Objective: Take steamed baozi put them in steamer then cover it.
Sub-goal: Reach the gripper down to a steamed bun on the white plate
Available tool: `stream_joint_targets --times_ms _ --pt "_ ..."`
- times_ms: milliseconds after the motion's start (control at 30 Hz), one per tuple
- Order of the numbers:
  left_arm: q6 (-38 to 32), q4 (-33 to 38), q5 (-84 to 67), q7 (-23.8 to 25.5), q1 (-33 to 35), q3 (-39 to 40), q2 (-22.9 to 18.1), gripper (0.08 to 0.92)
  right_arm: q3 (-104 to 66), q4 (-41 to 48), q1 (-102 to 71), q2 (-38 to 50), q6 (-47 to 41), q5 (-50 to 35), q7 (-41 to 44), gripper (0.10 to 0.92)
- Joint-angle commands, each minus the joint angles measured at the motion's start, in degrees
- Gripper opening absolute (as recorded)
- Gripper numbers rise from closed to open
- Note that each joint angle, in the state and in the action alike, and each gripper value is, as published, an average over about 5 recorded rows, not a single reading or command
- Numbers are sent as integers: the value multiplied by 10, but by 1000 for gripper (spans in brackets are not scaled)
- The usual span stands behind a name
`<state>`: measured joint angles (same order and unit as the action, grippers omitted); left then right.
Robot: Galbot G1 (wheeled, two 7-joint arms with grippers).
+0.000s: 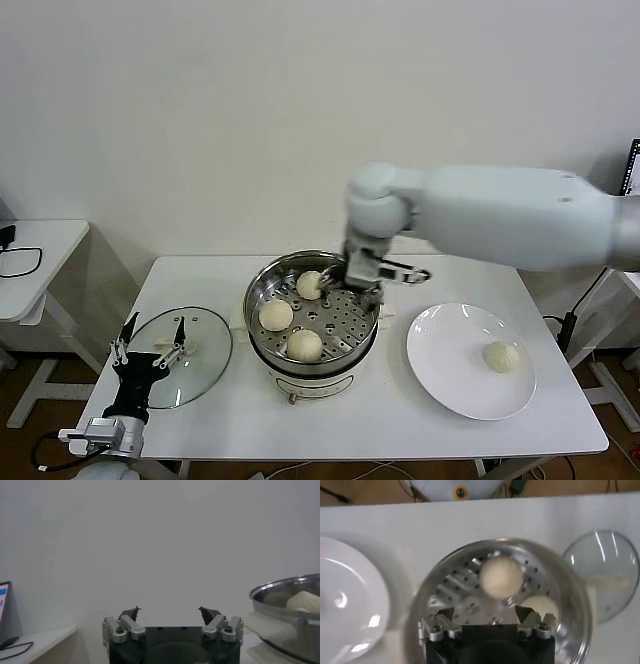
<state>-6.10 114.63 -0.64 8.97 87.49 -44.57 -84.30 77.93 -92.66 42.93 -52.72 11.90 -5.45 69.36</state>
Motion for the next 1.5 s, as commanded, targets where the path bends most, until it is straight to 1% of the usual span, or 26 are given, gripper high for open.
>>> stream_joint_targets --times_ms 33,133,233,333,500,633,833,1133,1500 --pt "-2 7 7 -2 3 7 -1 823 -28 -21 -23 219 -160 -52 45 823" --pt "-2 9 10 -3 5 7 -2 823 -68 10 -93 263 -184 -22 49 823" --pt "-3 8 13 -3 5 9 -4 823 -160 59 -211 288 -179 40 49 823" --pt "-4 6 16 -4 5 11 -4 823 -285 111 -334 290 -169 105 47 823" --pt "-4 4 17 -6 3 15 -3 823 -418 186 -464 262 -165 165 41 823" --pt "-4 1 18 -6 2 16 -3 823 -461 224 -500 239 -162 195 36 823" --pt "-5 -3 18 -6 1 17 -4 823 -510 249 -549 217 -162 227 33 823" --pt "-4 1 23 -10 1 25 -3 823 -560 256 -607 203 -161 246 28 823" --pt "-5 0 25 -11 3 24 -3 823 -566 264 -616 190 -160 259 20 823"
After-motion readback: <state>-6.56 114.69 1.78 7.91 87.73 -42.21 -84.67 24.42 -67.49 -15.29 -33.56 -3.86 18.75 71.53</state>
